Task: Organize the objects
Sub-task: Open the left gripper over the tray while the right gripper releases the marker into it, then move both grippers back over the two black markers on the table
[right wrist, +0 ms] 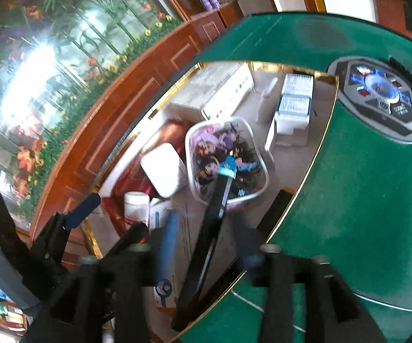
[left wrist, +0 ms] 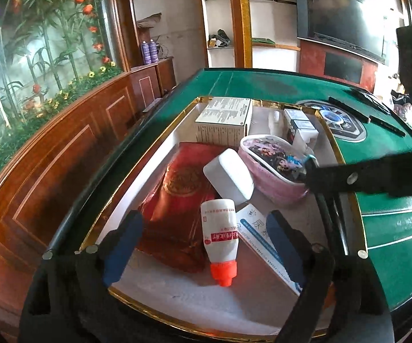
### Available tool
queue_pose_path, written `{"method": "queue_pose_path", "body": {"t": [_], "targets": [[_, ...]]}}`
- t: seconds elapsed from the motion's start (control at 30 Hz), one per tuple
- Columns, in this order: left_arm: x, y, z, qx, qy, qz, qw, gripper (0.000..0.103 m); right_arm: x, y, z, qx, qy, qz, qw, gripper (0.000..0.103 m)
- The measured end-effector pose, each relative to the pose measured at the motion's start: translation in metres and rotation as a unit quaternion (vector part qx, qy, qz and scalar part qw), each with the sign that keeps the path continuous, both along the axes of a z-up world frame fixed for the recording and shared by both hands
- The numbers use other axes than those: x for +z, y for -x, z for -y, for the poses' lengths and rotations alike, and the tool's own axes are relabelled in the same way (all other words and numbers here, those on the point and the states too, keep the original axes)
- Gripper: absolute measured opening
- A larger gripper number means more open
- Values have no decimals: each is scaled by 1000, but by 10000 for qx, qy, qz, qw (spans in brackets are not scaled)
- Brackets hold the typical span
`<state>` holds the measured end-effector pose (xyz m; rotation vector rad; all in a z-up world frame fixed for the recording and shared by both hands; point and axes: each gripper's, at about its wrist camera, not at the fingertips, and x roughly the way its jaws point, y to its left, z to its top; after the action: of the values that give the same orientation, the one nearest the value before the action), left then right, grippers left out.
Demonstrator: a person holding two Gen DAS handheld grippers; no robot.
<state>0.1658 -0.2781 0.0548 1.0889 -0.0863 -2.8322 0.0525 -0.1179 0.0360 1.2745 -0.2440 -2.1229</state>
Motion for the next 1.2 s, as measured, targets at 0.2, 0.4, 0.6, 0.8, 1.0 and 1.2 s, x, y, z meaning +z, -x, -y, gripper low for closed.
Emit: {"method": "queue_pose_path", "body": {"t": [0.2, 0.4, 0.6, 0.8, 1.0, 1.2], "targets": [[7, 1, -5, 234, 34, 37, 9997, 89, 19, -4, -20, -176, 215, -343, 9990, 78], [20, -1, -10, 574, 282, -58, 9979, 93, 26, -7, -37, -465, 119, -603, 9970, 83], [42, 0, -27, 719, 575, -319, 9952, 99, 31, -11, -64, -796, -146, -877, 9929, 84], [58, -3, -55, 681, 816, -607, 9925, 103, 38, -21, -80, -1090, -662, -1384, 9821, 87], [58, 0, -74, 547, 885, -508, 9933, 103, 39, -30, -83, -1058, -931, -1629, 9765, 89], [57, 5, -92, 358, 908, -413, 9944, 103, 42, -32, -99, -1196, -993, -1687, 9733, 91]]}}
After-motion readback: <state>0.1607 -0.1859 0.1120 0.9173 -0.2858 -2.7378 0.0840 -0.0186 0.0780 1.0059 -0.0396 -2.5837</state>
